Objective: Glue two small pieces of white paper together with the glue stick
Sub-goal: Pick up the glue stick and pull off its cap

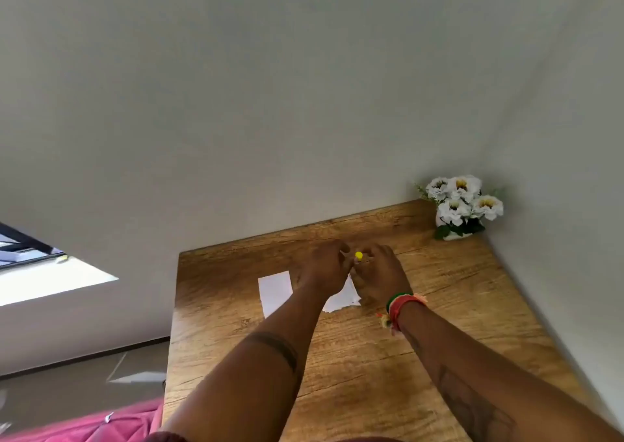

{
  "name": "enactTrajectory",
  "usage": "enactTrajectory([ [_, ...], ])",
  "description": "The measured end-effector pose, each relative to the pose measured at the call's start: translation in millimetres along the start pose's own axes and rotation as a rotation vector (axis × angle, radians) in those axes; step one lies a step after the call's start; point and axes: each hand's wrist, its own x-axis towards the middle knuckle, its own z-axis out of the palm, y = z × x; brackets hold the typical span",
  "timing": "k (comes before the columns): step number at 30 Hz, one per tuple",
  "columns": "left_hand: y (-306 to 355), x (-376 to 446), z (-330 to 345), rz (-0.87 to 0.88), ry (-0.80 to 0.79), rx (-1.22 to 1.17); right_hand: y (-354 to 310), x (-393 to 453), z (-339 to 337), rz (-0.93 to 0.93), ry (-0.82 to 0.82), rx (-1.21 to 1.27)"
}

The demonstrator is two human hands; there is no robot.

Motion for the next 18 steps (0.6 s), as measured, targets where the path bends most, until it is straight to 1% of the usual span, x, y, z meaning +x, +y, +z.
enactTrajectory([
  [3, 4.5, 6.4, 1.3, -0.035, 0.026, -0.186, -2.1, 0.6, 3.4, -0.022, 0.059, 0.064],
  [5, 5.1, 8.1, -0.3, -0.064, 0.027, -0.275, -8.3, -0.4, 4.1, -0.020, 0.064, 0.099],
  [9, 0.0, 9.2, -10.9, -0.116, 0.049, -0.413, -26.8, -0.6, 5.4, -0.057, 0.017, 0.211],
  [12, -4.3, 6.2, -24.1, -0.170, 0.099, -0.548, -43.3, -1.8, 9.8, -0.125, 0.011, 0.206],
  [16, -10.0, -6.8, -37.2, -0.209, 0.119, -0.668, -59.6, -6.1, 15.0, -0.146, -0.060, 0.285],
  [18, -13.1, -15.9, -41.6, -0.224, 0.121, -0.770, -65.2, -9.1, 15.5, -0.168, -0.078, 0.263],
])
